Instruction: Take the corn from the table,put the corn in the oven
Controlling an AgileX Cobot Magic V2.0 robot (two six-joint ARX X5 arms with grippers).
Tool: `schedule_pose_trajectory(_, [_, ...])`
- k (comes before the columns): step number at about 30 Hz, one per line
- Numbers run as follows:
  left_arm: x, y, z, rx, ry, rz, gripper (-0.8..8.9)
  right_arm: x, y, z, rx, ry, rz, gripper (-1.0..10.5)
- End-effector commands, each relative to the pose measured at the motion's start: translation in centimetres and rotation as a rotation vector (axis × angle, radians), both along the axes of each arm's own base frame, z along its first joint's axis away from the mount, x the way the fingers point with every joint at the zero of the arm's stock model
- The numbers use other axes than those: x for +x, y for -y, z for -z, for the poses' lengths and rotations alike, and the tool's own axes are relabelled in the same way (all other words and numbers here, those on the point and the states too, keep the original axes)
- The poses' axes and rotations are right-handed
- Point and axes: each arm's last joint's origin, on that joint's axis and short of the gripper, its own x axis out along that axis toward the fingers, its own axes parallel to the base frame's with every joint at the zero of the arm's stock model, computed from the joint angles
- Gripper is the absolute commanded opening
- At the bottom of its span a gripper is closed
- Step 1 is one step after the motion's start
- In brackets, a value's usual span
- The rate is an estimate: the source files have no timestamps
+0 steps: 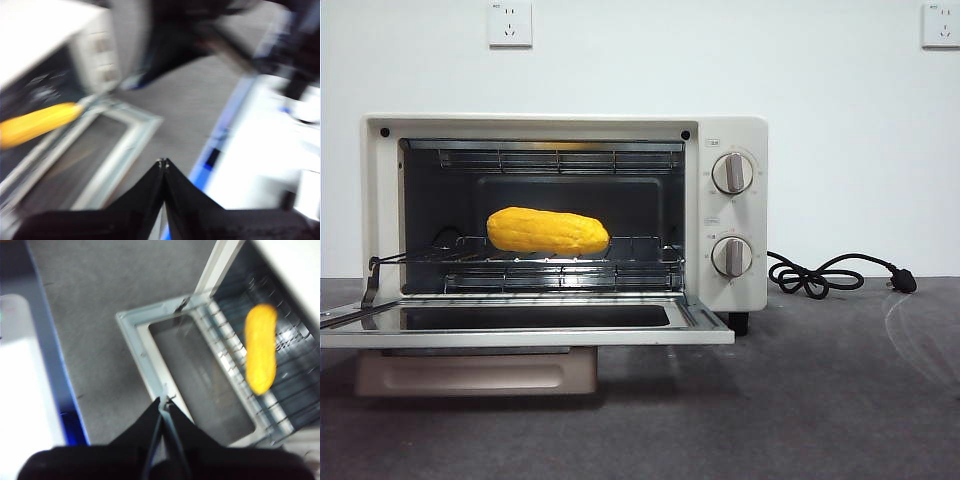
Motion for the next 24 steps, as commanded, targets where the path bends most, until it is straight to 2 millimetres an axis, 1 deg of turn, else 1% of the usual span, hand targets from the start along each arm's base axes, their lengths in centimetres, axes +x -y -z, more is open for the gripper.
schedule_pose_trajectory(1, [-0.2, 1.4, 0.1, 0.031, 0.029, 0.197, -0.09, 0.9, 0.5, 0.1, 0.010, -0.040, 0.041, -0.1])
schedule_pose_trajectory(4, [-0.2, 2.8, 0.4, 0.068, 0.000, 0.303, -0.09, 1.6, 1.0, 0.0, 0.009, -0.044, 0.074, -0.1])
schedule_pose_trajectory(8, [0.5, 4.6, 1.3, 0.168, -0.038, 0.284, -0.09, 2.3, 1.8, -0.3, 0.021, -0.042, 0.115, -0.1])
schedule_pose_trajectory(11, [1.9, 6.2, 2.3, 0.240, -0.084, 0.236, -0.09, 2.7, 2.4, -0.5, 0.031, -0.037, 0.140, -0.1])
schedule_pose_trajectory(13, [3.2, 7.1, 3.1, 0.276, -0.128, 0.202, -0.09, 2.9, 2.7, -0.7, 0.040, -0.036, 0.155, -0.1])
schedule_pose_trajectory(15, [5.0, 7.7, 3.9, 0.312, -0.179, 0.145, -0.09, 3.0, 3.0, -0.8, 0.049, -0.039, 0.172, -0.1])
schedule_pose_trajectory(17, [7.0, 7.9, 4.6, 0.334, -0.229, 0.077, -0.09, 3.2, 3.3, -1.0, 0.052, -0.037, 0.182, -0.1])
schedule_pose_trajectory(20, [10.2, 7.2, 5.4, 0.319, -0.312, -0.051, -0.09, 3.4, 3.5, -1.0, 0.053, -0.036, 0.194, -0.1])
schedule_pose_trajectory(22, [12.4, 6.0, 5.7, 0.268, -0.375, -0.137, -0.09, 3.5, 3.6, -1.0, 0.050, -0.037, 0.200, -0.1])
schedule_pose_trajectory(24, [14.2, 4.4, 5.8, 0.185, -0.438, -0.190, -0.09, 3.7, 3.7, -1.0, 0.050, -0.037, 0.207, -0.1])
